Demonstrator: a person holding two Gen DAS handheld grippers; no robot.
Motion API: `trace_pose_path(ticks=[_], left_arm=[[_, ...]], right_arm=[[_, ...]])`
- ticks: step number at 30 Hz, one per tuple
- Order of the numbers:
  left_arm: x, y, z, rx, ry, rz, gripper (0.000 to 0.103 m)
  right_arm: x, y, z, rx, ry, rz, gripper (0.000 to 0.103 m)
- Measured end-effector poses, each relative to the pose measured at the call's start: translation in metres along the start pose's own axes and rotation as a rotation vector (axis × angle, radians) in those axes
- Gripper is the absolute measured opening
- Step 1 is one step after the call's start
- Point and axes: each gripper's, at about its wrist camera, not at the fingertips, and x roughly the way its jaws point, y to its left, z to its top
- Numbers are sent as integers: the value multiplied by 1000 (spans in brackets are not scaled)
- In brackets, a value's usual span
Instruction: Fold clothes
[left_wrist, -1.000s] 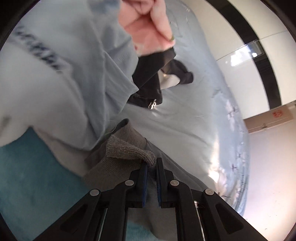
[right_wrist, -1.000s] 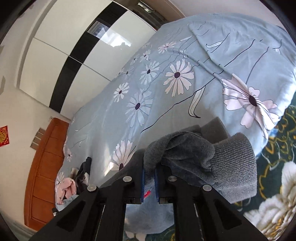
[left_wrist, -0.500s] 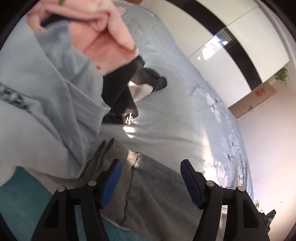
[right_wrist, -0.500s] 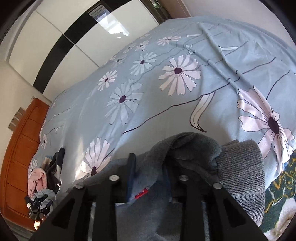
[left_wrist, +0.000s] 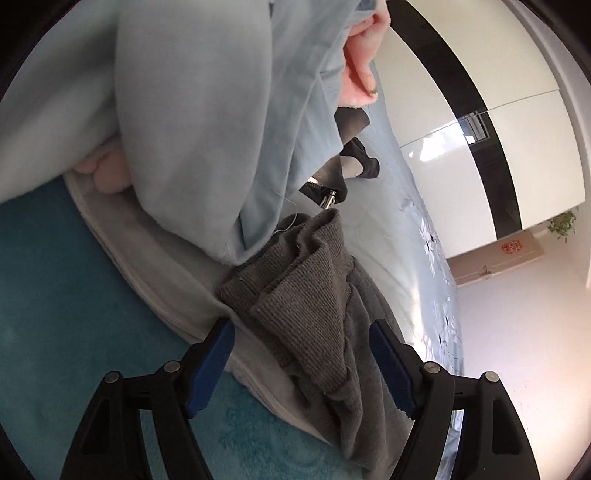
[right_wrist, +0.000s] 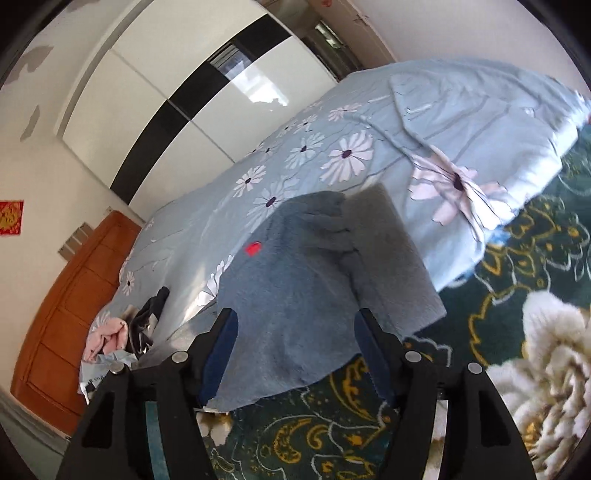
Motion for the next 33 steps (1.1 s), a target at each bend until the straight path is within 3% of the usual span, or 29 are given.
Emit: trace_pose_path(ticks=[4, 7, 10, 14, 16, 18, 19, 22, 28, 33], left_arm=[[5, -11, 1, 42, -30, 25, 77], [9, -17, 1, 64, -48, 46, 77], [10, -20, 0, 67, -65, 49, 77], [3, -18, -1, 62, -71, -17, 77], [1, -13, 1, 31, -69, -66, 77], [2, -12, 2, 15, -58, -100, 77], [5, -12, 1, 13, -43, -99, 77], [11, -14, -1, 8, -12, -104, 77], [14, -20, 1, 19, -43, -110, 77], [15, -43, 2, 93, -57, -67, 77]], right_arm=[[10, -37, -7, 126, -1, -8, 67], [29, -42, -8, 143, 7, 24, 68], [47, -46, -4, 197, 1, 32, 76], [52, -42, 1, 248, -56, 73, 76], [43, -35, 6, 244, -116, 134, 72], [34, -28, 13, 225, -169, 185, 57], [32, -24, 16, 210, -174, 189, 57], [41, -21, 18, 201, -122, 141, 57], [42, -38, -8, 214, -46, 97, 58], [60, -49, -12, 265, 37, 56, 58]])
